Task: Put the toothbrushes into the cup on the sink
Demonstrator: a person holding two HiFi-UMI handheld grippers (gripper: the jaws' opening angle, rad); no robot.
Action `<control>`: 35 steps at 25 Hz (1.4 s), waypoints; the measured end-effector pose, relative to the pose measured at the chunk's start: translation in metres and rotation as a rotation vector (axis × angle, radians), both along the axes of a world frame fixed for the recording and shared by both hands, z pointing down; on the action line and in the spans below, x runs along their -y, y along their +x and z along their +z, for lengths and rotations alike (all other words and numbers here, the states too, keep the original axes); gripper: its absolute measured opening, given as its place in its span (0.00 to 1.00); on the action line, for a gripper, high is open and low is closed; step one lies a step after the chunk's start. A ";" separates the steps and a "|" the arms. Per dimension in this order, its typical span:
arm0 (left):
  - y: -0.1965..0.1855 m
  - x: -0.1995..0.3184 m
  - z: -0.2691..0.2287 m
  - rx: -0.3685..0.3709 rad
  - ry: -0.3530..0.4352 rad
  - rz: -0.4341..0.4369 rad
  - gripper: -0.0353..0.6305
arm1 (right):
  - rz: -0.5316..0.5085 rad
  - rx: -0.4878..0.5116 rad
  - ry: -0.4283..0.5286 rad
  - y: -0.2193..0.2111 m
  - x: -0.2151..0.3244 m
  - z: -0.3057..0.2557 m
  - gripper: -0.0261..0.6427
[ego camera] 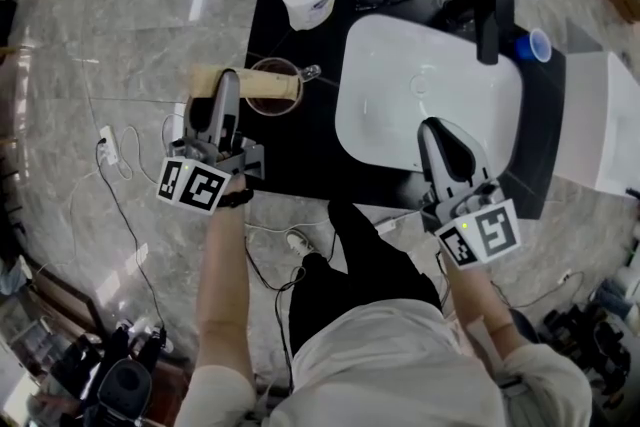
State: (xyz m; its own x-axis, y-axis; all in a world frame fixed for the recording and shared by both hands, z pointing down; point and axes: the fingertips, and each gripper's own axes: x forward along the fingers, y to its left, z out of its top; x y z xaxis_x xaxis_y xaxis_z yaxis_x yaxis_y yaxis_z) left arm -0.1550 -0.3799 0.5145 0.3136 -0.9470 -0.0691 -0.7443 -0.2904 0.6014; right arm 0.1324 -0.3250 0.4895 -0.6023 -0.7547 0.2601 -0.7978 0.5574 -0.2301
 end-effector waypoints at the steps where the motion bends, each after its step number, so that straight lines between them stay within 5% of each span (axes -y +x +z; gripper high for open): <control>1: 0.000 -0.001 -0.001 0.003 -0.002 0.000 0.34 | 0.004 0.000 0.004 0.001 -0.001 -0.002 0.11; 25: -0.024 -0.068 -0.058 0.077 0.007 -0.049 0.39 | 0.031 0.020 0.138 -0.013 -0.060 -0.086 0.11; 35: -0.018 -0.132 -0.090 0.159 0.026 -0.031 0.18 | 0.015 0.054 0.187 -0.034 -0.110 -0.125 0.11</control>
State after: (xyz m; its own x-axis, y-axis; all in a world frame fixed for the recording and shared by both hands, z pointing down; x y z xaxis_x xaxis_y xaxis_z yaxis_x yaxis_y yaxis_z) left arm -0.1725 -0.2478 0.4250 0.2931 -0.9550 -0.0452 -0.8386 -0.2795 0.4676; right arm 0.0984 -0.2153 0.3643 -0.6000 -0.7958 0.0823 -0.7955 0.5825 -0.1668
